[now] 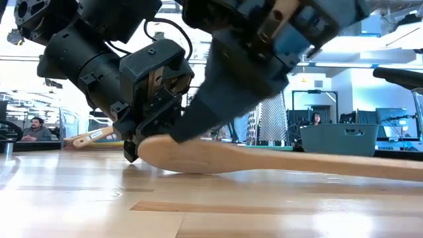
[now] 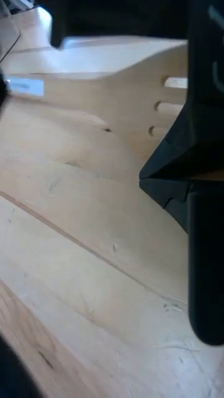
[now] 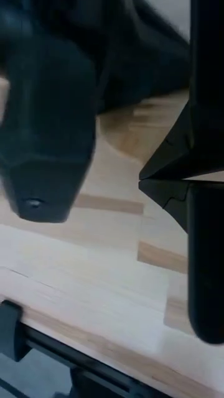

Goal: Pick & Place Kitchen Items
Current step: Put the wooden slotted spoon into the left transparent bin

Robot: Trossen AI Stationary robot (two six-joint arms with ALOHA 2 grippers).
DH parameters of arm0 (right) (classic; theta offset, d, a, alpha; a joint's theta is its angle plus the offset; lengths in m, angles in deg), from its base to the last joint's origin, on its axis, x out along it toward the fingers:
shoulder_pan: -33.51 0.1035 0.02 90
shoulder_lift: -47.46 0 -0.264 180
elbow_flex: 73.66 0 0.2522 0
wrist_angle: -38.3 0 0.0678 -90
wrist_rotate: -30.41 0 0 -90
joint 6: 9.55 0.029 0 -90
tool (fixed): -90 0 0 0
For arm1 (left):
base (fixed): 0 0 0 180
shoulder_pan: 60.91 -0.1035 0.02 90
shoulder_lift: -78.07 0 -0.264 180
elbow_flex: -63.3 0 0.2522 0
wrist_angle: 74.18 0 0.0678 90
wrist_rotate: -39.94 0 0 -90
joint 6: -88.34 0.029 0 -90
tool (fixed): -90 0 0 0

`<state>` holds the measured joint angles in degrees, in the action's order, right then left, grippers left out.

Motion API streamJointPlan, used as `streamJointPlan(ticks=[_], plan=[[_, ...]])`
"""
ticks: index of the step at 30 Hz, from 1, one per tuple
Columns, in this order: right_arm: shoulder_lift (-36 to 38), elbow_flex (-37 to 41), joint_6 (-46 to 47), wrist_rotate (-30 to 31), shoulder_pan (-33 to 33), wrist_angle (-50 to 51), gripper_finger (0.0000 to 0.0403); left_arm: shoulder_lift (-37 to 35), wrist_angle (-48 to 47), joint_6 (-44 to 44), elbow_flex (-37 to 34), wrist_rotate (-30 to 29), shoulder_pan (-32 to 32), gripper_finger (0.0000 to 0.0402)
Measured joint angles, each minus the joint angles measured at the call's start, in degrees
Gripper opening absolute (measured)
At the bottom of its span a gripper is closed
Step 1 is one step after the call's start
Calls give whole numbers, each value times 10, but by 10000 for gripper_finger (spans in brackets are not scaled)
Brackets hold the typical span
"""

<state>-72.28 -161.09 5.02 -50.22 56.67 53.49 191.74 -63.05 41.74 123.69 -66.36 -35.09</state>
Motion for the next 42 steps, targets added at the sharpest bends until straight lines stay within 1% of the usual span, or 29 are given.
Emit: streamJointPlan(ticks=[2,12,20,31,32,34,35,37,39,42], plan=[[11,2,-9,9,0,7,0,0,1,-1,0,0,0,2],[23,1,-17,41,-1,25,0,0,13,-3,-1,2,2,2],[25,1,-26,55,-1,28,0,0,15,-6,-1,-1,5,2],[25,2,-30,57,-1,23,0,-10,16,-20,-1,-10,12,1],[28,2,-32,60,-1,23,0,-14,14,-22,-1,-7,13,1],[30,2,-42,76,-4,27,0,-25,18,-33,-1,32,19,1],[28,5,-47,106,-7,33,0,-30,18,-33,-3,56,24,2],[24,9,-50,138,-16,50,0,-36,30,-30,1,83,32,2],[32,5,-46,146,-26,48,0,-38,29,-30,1,80,38,2],[33,4,-43,128,-31,50,0,-36,5,-23,0,55,43,2]])
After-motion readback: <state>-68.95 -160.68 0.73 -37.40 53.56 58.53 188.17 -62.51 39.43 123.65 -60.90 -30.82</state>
